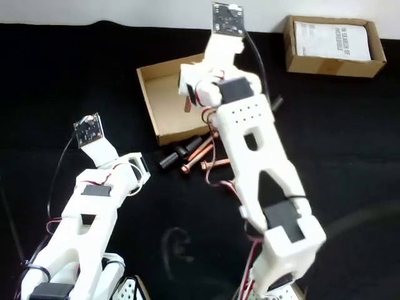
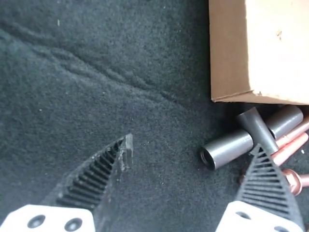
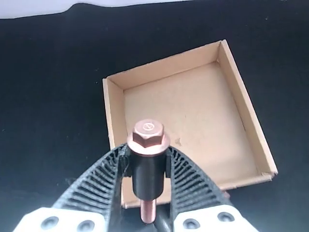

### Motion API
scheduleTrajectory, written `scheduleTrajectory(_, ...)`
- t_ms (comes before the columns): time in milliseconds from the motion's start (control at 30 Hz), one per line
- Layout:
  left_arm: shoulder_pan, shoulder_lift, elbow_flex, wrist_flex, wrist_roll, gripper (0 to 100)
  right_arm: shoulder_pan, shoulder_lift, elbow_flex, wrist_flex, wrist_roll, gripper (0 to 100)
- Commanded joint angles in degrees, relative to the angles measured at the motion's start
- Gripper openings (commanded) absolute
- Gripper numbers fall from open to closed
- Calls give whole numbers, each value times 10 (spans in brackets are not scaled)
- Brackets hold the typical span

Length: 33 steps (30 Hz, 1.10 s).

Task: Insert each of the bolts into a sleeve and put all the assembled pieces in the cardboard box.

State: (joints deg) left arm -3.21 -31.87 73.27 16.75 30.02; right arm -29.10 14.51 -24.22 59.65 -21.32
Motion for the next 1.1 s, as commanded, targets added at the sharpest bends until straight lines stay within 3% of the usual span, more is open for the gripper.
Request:
scheduleTrajectory(0, -6, -4, -2, -9, 4, 359, 14, 72, -109, -2, -1, 8)
scheduleTrajectory(200, -5, -4, -4, -9, 4, 359, 35, 233, -257, 0, 4, 8)
scheduleTrajectory(467, -5, -4, -4, -9, 4, 360, 28, 393, -392, 11, 91, 12)
scheduleTrajectory(600, -5, -4, -5, -9, 5, 360, 15, 420, -424, 73, 137, 21)
scheduleTrajectory(833, -5, -4, -5, -9, 5, 360, 0, 422, -455, 207, 189, 199)
scheduleTrajectory(1067, -5, -4, -5, -9, 5, 360, 4, 422, -579, 243, 188, 205)
